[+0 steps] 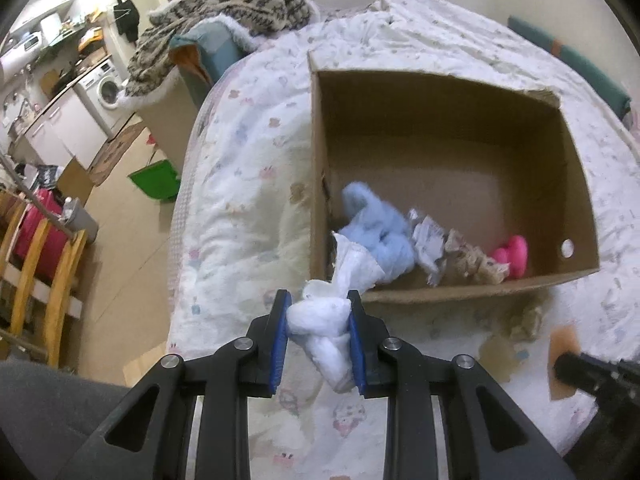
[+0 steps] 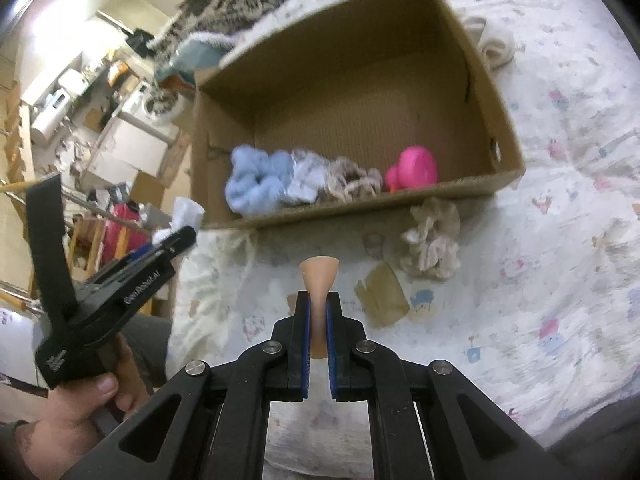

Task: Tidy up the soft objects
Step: 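Carry the white sock and peach tube over the cardboard box with both tools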

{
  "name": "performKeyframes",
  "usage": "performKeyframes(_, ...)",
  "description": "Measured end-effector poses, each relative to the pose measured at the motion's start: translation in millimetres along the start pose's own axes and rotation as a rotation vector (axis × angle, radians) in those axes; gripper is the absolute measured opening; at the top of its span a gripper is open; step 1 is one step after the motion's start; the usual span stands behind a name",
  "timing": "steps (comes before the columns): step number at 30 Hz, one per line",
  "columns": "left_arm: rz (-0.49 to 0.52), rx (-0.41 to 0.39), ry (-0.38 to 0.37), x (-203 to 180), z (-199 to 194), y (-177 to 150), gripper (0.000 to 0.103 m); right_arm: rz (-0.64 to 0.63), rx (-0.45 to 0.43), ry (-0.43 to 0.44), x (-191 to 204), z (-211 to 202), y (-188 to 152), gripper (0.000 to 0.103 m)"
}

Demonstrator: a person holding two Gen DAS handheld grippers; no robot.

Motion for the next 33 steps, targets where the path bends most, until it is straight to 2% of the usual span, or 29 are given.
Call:
performKeyframes(3,0.006,-0.035,-0.011,4,-3,9,0.024,0.037,-0.035,0.063,0,-12,9,0.009)
performKeyframes(5,0.004,-0.045,-0.017,7,-5,14,0.024,0.024,-0.079,0.071,5,-21,16,0.009)
performKeyframes(10,-0.003,-0.081,-0.041,14,-7,32,0.024,0.002,-0.150,0.047,14,-30,34,0.009)
performKeyframes(17,0.119,-0.141,-0.046,5,-5,54,0.024,-0.029,-0.214,0.008,19,-28,60,0.009)
performKeyframes(21,0.140,-0.146,-0.056,3,2,64,0.024,-0.074,-0.226,-0.010,29,-23,72,0.009)
performKeyframes(26,0.118,-0.127,-0.077,-1,22,77,0.024,-0.098,-0.258,-0.040,34,-9,97,0.009)
performKeyframes(30,0.102,-0.102,-0.113,-8,44,78,0.025,-0.018,-0.256,-0.029,17,4,107,0.009)
performKeyframes(33,0.131,-0.081,-0.118,-16,60,71,0.025,0.004,-0.247,-0.067,6,11,109,0.009)
Point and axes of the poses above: each gripper's, at about its wrist camera, not at the fingertips, and z roughly the way its jaws point, x to its left, y to its top, the point moved 1 cm from there along z, roughly the way its jaws point, and after that the axes turned 15 degrees about z, right-handed, at the moved point
